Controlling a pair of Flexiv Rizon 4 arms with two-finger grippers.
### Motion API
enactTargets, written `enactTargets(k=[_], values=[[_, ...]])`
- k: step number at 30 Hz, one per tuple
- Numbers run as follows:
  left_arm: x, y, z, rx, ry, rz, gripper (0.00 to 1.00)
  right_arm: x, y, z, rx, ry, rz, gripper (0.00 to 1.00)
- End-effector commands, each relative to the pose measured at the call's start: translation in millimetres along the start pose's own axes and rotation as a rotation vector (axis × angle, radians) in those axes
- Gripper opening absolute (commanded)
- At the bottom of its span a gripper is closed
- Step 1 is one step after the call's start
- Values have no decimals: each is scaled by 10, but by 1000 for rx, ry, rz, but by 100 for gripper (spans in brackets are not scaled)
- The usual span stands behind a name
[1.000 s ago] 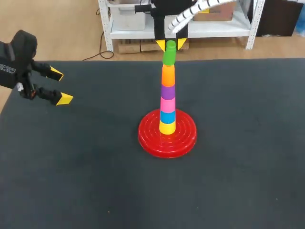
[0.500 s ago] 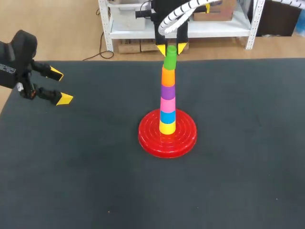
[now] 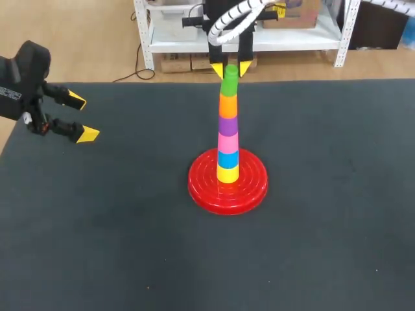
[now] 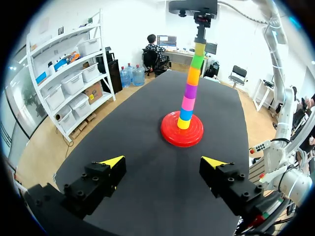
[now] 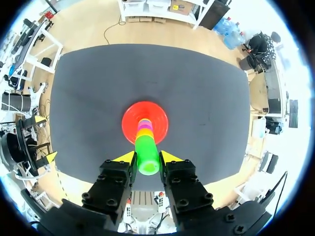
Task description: Pick up and stack the cylinders on the red base in this order: pink,purple,orange,green
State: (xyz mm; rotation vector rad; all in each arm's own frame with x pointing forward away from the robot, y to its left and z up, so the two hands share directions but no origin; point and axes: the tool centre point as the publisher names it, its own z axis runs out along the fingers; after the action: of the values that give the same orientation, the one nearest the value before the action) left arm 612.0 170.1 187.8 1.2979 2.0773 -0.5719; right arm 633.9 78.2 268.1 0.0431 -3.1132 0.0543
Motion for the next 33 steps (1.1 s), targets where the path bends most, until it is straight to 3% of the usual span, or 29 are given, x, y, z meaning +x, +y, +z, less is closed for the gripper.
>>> enactTargets(k=[1,14,33], values=[[6,10,7,1,-1,1,100,-102,51,30,13,41,2,0],[6,10,7,1,-1,1,100,-138,66,48,14,64,11,0],[6,10,7,1,-1,1,100,-30,86,-23,26,62,-27,0]])
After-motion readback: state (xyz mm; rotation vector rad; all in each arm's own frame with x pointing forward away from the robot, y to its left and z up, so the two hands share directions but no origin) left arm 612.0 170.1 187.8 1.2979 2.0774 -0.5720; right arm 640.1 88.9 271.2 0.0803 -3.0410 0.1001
